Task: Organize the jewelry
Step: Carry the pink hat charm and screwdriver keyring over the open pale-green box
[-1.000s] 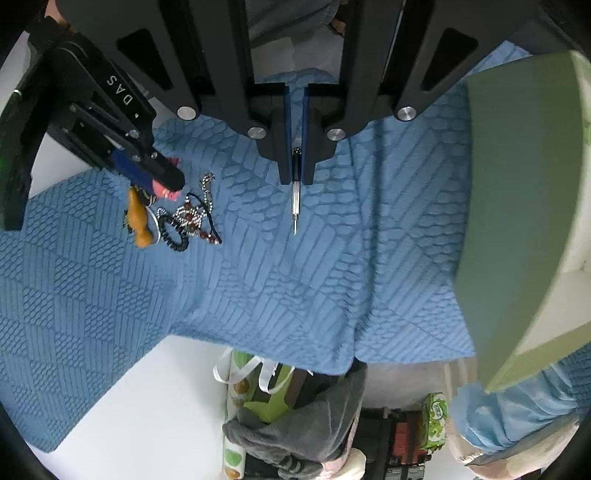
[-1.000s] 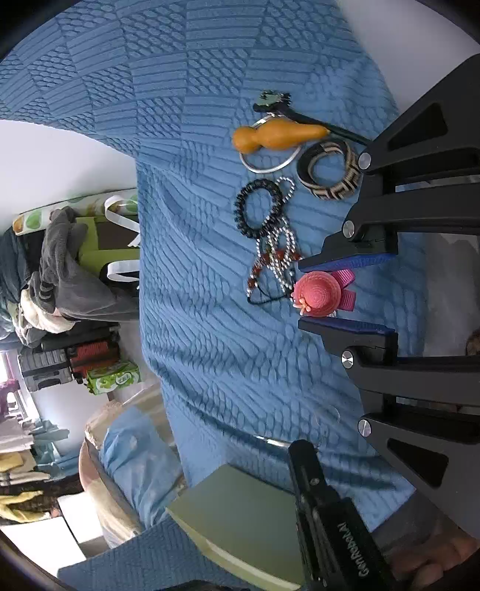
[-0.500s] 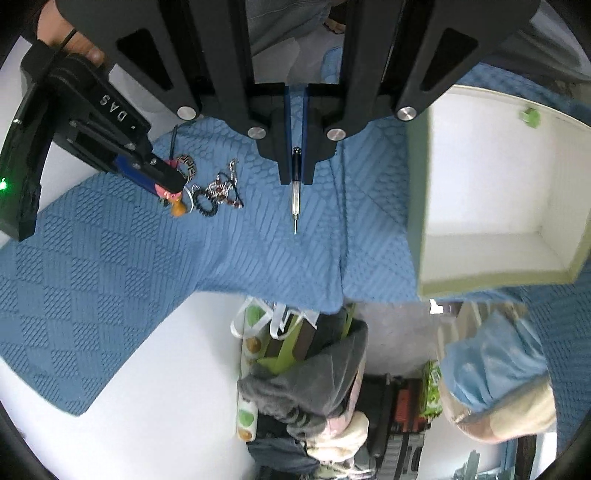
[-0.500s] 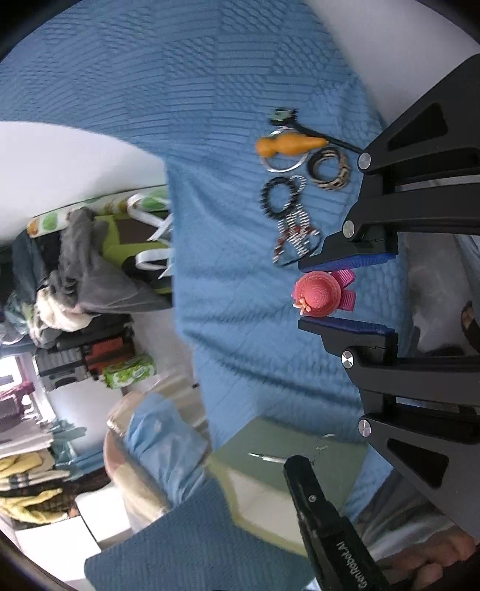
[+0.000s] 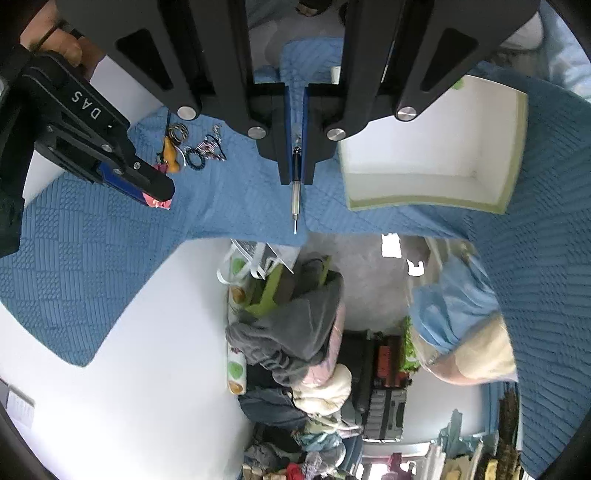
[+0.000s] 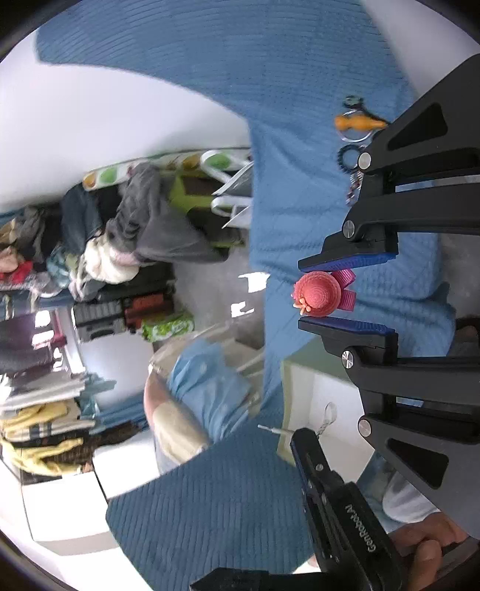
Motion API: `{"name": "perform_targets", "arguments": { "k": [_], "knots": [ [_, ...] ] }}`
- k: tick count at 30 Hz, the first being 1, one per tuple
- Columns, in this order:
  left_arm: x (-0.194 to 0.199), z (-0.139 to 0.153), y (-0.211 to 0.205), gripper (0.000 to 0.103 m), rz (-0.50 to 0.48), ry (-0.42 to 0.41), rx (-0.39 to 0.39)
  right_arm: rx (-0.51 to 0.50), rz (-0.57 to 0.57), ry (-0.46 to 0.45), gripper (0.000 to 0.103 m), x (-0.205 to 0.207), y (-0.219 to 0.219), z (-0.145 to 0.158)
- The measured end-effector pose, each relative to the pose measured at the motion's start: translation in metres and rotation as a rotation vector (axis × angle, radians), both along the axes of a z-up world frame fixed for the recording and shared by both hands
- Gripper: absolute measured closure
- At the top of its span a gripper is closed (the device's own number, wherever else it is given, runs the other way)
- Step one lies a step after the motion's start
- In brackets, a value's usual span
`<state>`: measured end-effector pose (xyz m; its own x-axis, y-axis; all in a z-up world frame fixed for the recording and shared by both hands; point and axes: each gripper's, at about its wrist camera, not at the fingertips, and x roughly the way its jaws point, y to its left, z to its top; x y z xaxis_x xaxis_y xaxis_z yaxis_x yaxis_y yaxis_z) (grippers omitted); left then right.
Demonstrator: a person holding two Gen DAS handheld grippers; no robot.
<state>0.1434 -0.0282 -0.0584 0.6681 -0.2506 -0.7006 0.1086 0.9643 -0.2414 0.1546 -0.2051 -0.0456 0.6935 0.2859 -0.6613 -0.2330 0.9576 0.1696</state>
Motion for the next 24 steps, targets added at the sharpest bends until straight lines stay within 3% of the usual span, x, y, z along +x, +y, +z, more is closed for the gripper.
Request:
{"name": "perform_targets", "arguments": {
  "k": [5, 11, 17, 24],
  "knots": [
    [-0.001, 0.011, 0.03, 0.099, 0.042, -0.029, 0.023, 0.004, 0.044, -0.031, 0.082, 0.006, 0.032, 0.019],
    [0.0, 0.007, 0.072, 0.099, 0.096, -0.024, 0.039, 0.02, 0.128, -0.025, 0.082, 0.019, 0.081, 0.018],
    [0.004, -0.023, 0.113, 0.099, 0.145, 0.044, 0.022, 0.0, 0.25, 0.037, 0.082, 0.024, 0.137, -0.014],
    [0.012, -0.07, 0.143, 0.099, 0.171, 0.139, 0.018, -0.053, 0.299, 0.157, 0.082, 0.03, 0.177, -0.067]
  ]
}}
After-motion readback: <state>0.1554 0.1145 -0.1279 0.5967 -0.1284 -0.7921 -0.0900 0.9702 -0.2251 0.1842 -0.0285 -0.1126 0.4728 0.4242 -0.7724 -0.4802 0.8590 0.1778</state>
